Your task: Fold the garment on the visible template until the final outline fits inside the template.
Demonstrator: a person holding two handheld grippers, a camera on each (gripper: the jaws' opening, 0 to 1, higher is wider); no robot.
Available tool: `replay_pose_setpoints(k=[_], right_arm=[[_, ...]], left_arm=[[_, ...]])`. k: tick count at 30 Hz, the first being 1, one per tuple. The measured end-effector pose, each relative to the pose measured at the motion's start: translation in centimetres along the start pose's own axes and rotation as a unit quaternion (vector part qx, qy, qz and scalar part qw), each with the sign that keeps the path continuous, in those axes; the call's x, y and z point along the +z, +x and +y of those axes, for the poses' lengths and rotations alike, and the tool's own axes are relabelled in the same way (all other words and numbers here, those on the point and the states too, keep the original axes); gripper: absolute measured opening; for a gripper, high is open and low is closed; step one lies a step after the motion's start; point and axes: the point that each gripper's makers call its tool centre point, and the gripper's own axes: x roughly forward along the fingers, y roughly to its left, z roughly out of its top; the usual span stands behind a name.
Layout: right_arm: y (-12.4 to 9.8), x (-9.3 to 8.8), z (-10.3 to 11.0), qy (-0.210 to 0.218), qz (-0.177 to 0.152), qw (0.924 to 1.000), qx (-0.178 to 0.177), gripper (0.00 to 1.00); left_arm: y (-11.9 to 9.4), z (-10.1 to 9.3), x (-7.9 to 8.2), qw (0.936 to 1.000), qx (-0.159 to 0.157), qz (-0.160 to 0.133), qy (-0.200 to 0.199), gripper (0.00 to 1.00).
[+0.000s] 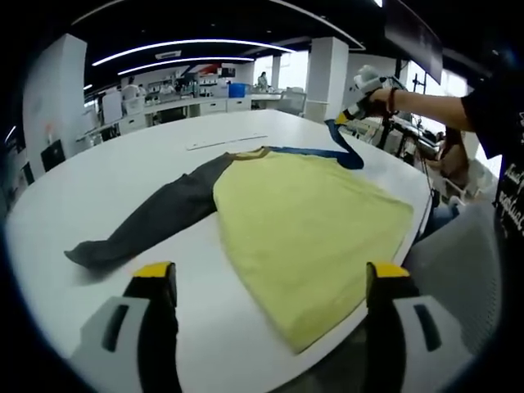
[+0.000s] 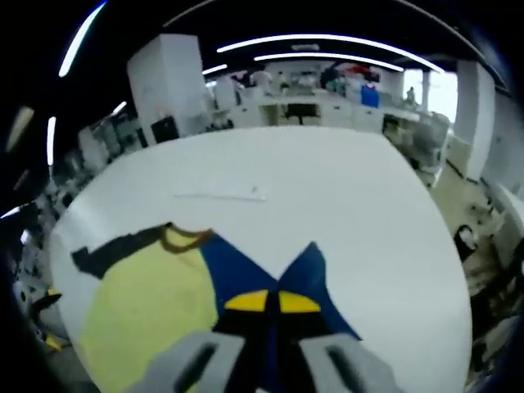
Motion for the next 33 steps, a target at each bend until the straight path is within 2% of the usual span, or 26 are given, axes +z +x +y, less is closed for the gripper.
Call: replay_pose_setpoints(k=[13, 20, 22, 33], right_arm=[[1.6, 3.1, 3.6, -0.062, 0.006, 0.9976, 0.029, 0.0], [1.5, 4.2, 6.3, -0.08, -0.003, 0.9957, 0.048, 0.0], [2.2, 4.9, 6.6, -0.089, -0.002, 0.9945, 0.056, 0.0], [1.8, 6.2, 10.8, -0.118, -0.011, 0.9893, 0.085, 0.0]], left_arm=[[-0.1, 0.1, 0.1, 1.0, 0.003, -0.003, -0.004, 0.93], [-0.3, 0.4, -0.1, 1.0, 0.004, -0.004, -0.006, 0.93], [-0.3, 0.4, -0.2, 0.9999, 0.005, -0.004, -0.008, 0.93], [-0.3, -0.1, -0.1, 0.9999, 0.003, -0.005, -0.01, 0.93]])
